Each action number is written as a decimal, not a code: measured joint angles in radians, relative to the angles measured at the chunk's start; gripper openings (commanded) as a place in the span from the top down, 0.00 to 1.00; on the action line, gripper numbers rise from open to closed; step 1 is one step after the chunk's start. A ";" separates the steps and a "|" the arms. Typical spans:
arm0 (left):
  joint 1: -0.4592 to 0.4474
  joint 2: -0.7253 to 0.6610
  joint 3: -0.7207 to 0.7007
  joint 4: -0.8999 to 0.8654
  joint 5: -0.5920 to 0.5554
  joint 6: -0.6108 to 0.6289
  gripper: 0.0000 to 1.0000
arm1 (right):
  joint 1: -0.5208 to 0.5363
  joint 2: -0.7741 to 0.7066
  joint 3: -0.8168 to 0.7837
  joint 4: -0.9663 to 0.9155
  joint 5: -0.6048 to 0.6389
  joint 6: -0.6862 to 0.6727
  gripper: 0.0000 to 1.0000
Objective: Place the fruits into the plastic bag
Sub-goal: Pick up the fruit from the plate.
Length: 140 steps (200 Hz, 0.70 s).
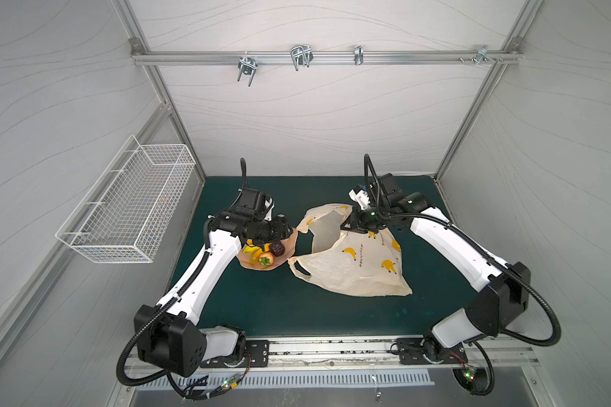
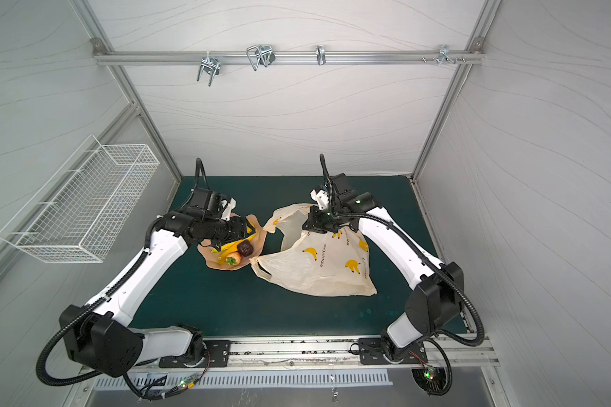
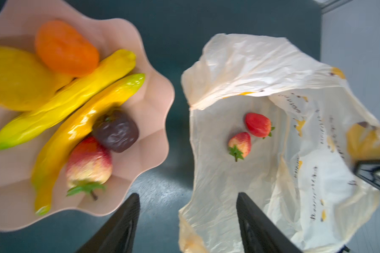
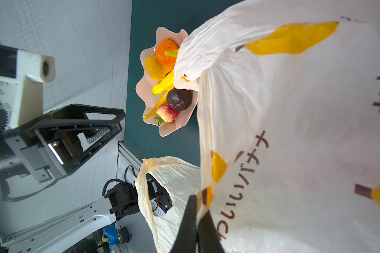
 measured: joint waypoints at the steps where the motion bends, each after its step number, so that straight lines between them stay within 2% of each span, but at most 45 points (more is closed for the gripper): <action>1: 0.001 0.001 0.001 -0.003 -0.002 0.000 0.29 | 0.000 0.000 0.000 0.000 0.000 0.000 1.00; 56: 0.017 0.090 0.025 -0.117 -0.079 0.009 0.29 | 0.000 0.000 0.000 -0.007 0.000 -0.002 1.00; 140: 0.017 0.200 0.025 -0.094 -0.135 0.054 0.22 | 0.000 0.000 0.000 -0.007 0.000 -0.002 1.00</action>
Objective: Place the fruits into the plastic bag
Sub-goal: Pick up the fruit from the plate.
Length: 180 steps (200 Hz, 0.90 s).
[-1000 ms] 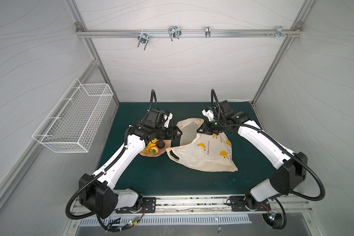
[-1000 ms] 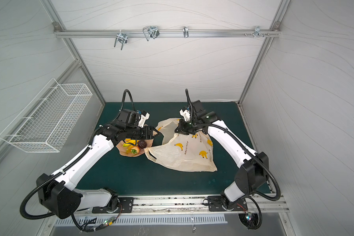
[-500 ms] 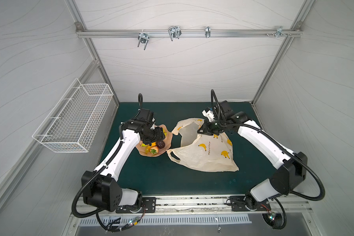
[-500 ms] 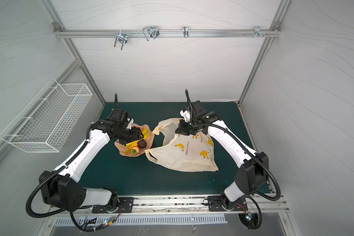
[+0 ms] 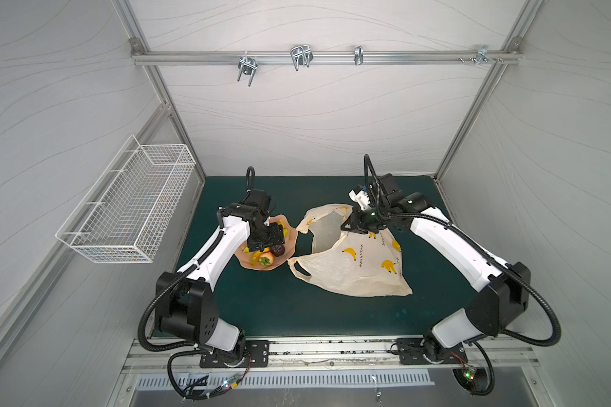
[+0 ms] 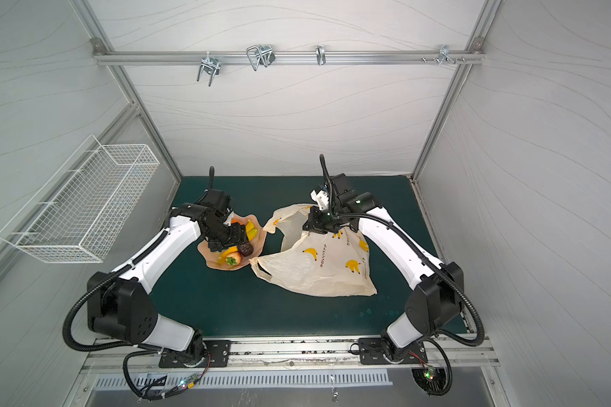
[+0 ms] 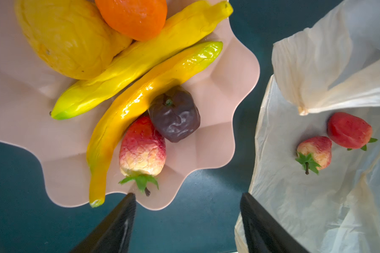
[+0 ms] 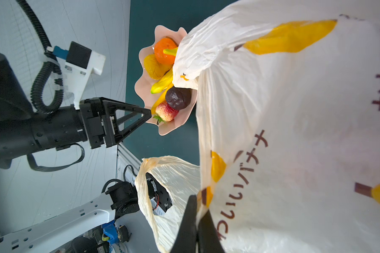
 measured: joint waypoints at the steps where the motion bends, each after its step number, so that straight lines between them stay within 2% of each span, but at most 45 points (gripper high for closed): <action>1: 0.000 0.003 0.000 0.001 -0.001 0.000 0.22 | 0.000 0.000 0.000 0.000 0.000 0.000 1.00; 61: 0.000 0.146 0.000 0.050 -0.030 0.006 0.21 | 0.000 0.000 0.000 0.000 0.000 0.000 1.00; 141: 0.000 0.240 0.008 0.111 -0.037 0.006 0.26 | 0.000 0.000 0.000 0.000 0.001 0.000 1.00; 180: 0.000 0.279 0.013 0.122 -0.037 0.004 0.32 | 0.000 0.000 -0.011 0.002 0.001 0.000 1.00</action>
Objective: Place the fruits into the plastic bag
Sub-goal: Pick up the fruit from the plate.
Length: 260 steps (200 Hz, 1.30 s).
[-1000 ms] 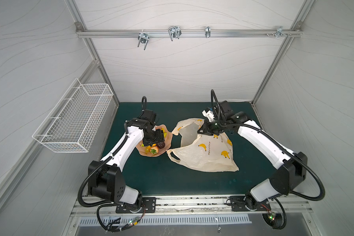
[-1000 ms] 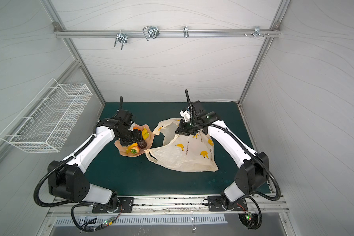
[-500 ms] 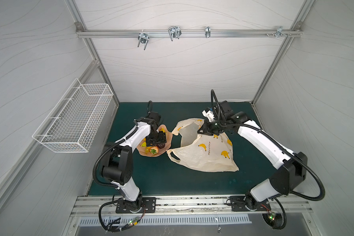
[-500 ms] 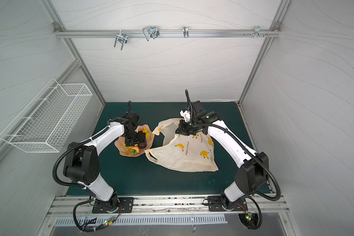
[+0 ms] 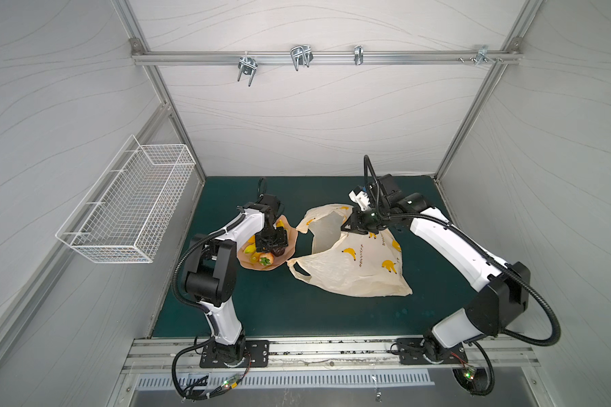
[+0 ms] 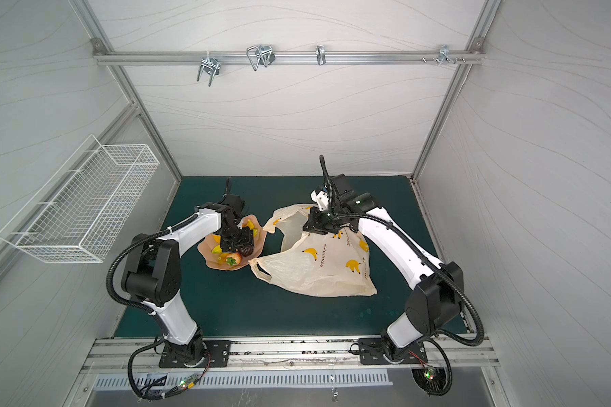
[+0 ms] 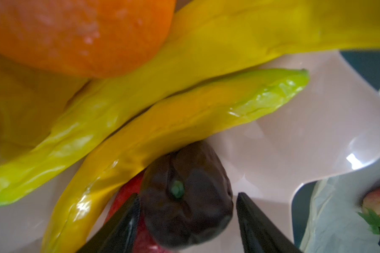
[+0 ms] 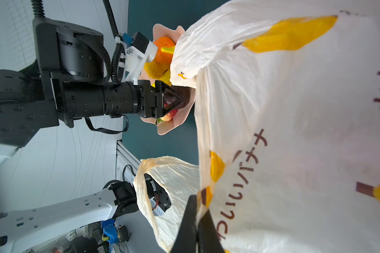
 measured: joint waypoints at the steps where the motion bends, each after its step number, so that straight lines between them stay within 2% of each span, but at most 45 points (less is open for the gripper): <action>1: 0.000 0.002 0.000 0.000 0.000 0.001 0.32 | 0.000 0.000 0.000 0.000 0.000 0.000 1.00; 86: 0.000 0.008 0.001 -0.004 0.004 -0.005 0.58 | 0.000 0.006 0.005 -0.001 -0.003 -0.002 1.00; 153: 0.000 -0.061 0.007 -0.036 0.019 -0.005 0.61 | -0.003 0.006 0.006 -0.002 -0.003 -0.010 1.00; 260: 0.000 -0.220 0.131 -0.145 0.031 -0.005 0.63 | -0.016 0.006 0.006 -0.016 -0.003 -0.020 1.00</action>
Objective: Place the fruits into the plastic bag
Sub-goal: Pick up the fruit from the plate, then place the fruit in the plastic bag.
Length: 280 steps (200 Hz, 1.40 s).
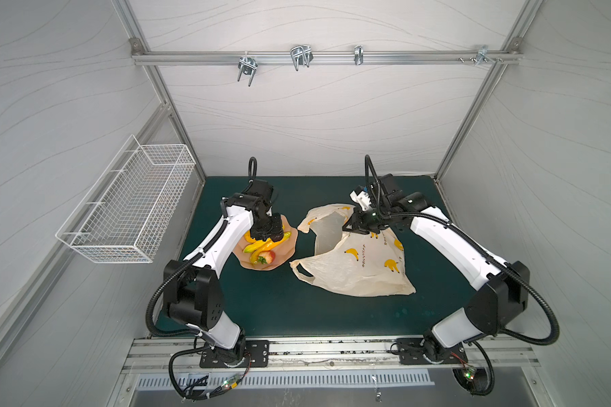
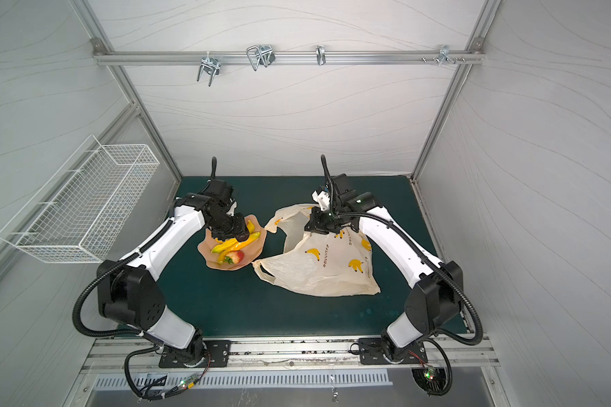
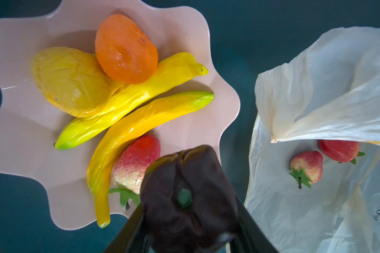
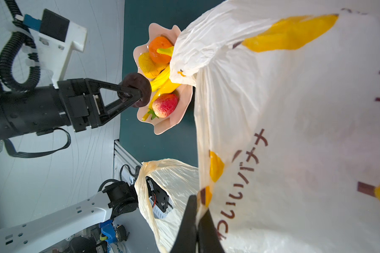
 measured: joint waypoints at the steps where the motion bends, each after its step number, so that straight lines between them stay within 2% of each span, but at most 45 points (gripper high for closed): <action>1: 0.000 -0.001 0.001 -0.001 0.000 0.000 0.63 | 0.000 0.000 0.000 0.000 0.000 0.000 1.00; 76: 0.000 -0.051 0.016 -0.004 0.028 0.007 0.64 | -0.002 0.000 0.000 0.000 0.000 0.000 1.00; 133: -0.004 -0.136 -0.002 0.072 0.169 0.099 0.65 | -0.003 0.000 0.002 -0.010 0.000 -0.005 1.00; 172: -0.023 -0.154 -0.003 0.103 0.224 0.181 0.65 | -0.003 0.000 0.005 -0.017 0.000 -0.006 1.00; 280: -0.183 -0.174 -0.049 0.154 0.270 0.319 0.66 | -0.003 0.000 0.007 -0.023 0.000 -0.007 1.00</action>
